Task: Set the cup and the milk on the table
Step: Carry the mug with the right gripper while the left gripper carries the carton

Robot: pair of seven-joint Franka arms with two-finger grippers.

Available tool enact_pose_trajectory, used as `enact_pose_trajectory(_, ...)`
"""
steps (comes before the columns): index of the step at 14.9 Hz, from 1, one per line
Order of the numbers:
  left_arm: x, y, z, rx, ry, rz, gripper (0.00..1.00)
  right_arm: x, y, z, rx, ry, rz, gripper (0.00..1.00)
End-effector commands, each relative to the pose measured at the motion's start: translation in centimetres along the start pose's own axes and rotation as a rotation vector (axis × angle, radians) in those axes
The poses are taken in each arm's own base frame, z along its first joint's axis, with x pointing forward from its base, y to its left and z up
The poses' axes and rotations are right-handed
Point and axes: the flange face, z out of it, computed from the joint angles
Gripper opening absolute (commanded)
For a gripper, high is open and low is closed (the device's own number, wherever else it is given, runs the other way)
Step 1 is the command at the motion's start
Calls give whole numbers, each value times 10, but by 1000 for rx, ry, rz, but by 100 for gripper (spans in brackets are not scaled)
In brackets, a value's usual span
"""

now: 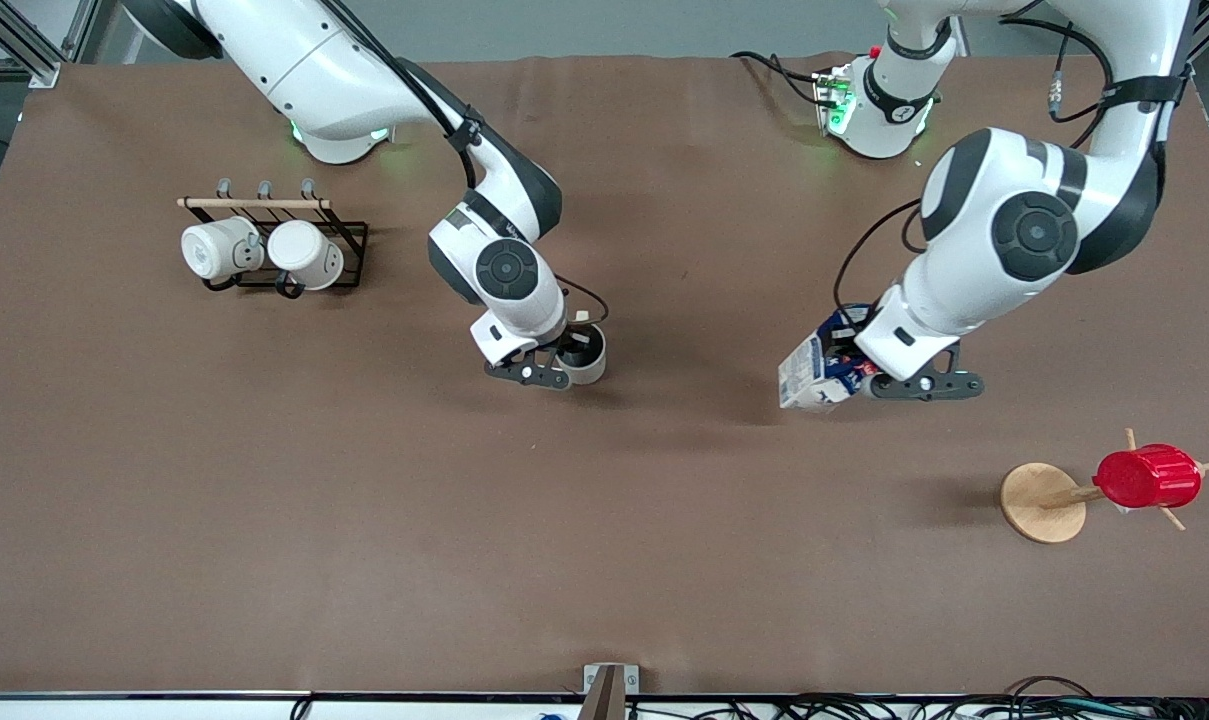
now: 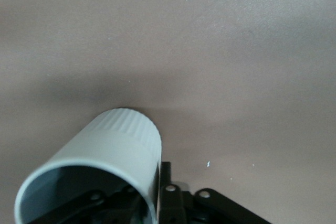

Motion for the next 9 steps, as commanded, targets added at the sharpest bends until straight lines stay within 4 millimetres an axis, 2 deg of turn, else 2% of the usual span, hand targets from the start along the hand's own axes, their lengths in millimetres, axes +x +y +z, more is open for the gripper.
enact_pose_trajectory(1, 8, 42, 1, 5, -17, -33, 8, 1, 3, -10, -1, 16, 11, 100)
enact_pose_trajectory(3, 4, 77, 12, 4, -34, -63, 9, -1, 5, -39, -10, 8, 7, 100)
enact_pose_trajectory(4, 3, 89, 16, 2, -37, -76, 9, 4, 13, -57, -21, 14, 7, 100)
enact_pose_trajectory(6, -1, 117, 27, 0, -48, -80, 9, 17, 36, -106, -37, 44, 14, 100)
enact_pose_trajectory(9, -8, 155, 54, 49, -43, -77, 9, 48, 87, -177, -48, 107, -17, 100)
